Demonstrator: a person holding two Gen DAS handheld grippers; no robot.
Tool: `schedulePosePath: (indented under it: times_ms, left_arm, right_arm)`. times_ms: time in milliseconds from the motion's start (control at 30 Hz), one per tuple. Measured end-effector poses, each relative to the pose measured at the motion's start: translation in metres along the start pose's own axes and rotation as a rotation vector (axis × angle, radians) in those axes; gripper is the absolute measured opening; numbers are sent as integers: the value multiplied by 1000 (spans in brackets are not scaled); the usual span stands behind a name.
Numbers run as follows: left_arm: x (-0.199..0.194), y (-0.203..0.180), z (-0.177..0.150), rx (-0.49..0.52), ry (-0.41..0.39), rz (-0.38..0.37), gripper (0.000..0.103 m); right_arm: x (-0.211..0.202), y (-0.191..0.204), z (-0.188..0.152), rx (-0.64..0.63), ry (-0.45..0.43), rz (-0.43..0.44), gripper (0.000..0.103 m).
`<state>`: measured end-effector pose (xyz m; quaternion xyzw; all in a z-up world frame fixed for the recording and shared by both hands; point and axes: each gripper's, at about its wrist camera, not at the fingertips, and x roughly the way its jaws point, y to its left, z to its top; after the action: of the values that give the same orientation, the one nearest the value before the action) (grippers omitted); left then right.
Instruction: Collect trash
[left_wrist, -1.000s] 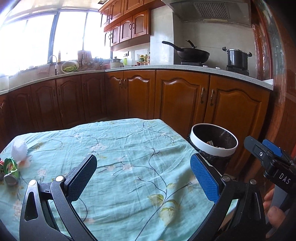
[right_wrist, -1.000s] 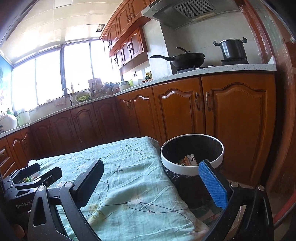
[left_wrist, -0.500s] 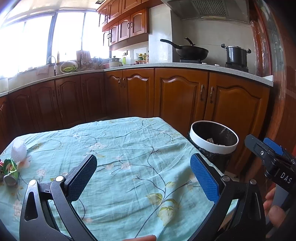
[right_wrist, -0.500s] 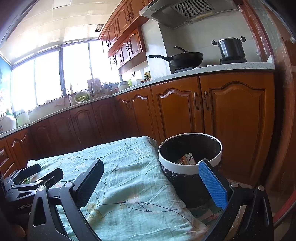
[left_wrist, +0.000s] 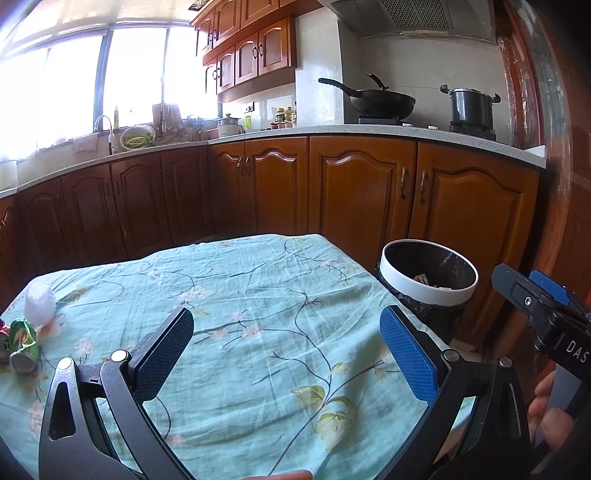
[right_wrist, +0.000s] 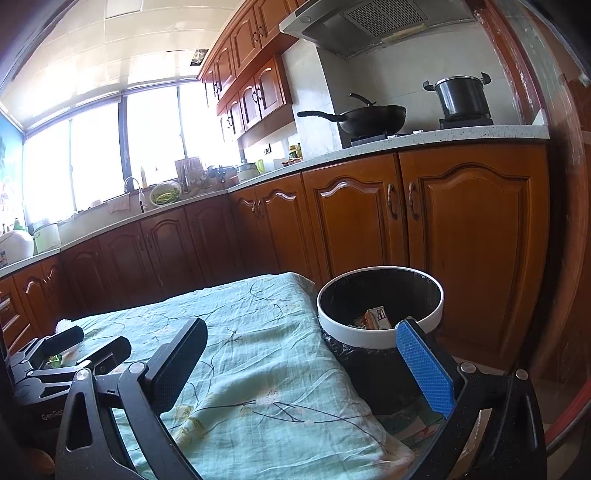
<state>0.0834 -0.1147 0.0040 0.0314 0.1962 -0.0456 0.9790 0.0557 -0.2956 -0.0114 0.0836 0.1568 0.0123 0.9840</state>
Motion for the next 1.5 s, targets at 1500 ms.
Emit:
schedulePosePath:
  times_ms: [1500]
  left_arm:
    - [-4, 0, -2, 9, -17, 15, 103]
  right_arm:
    - [0, 3, 0, 0, -7, 23, 103]
